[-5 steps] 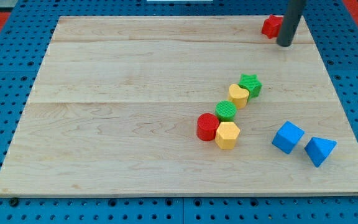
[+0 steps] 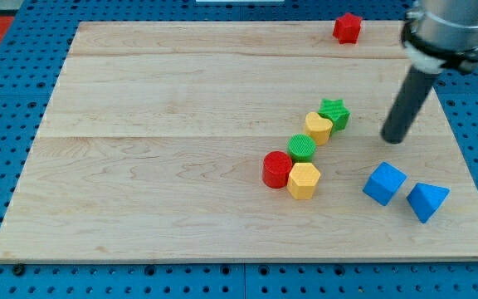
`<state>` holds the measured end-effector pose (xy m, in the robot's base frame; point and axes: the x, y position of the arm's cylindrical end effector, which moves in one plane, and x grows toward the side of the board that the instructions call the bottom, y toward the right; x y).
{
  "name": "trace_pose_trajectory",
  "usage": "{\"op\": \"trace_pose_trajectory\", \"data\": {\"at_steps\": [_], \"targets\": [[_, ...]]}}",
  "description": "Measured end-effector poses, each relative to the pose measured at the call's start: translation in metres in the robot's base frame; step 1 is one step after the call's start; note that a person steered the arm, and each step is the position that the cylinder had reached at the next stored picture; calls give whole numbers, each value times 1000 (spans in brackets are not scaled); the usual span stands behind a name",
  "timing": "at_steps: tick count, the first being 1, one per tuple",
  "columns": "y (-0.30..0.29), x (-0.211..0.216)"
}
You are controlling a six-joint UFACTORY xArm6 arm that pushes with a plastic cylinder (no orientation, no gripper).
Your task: Slide green star towards red star
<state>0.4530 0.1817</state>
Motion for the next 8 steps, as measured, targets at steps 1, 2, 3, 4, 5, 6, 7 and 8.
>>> {"op": "trace_pose_trajectory", "data": {"at_steps": [1, 2, 3, 4, 5, 6, 7, 8], "targets": [[-40, -61], [-74, -76], [-80, -51], [-138, -74], [-166, -113], [-222, -101], [-235, -136], [-156, -141]]}}
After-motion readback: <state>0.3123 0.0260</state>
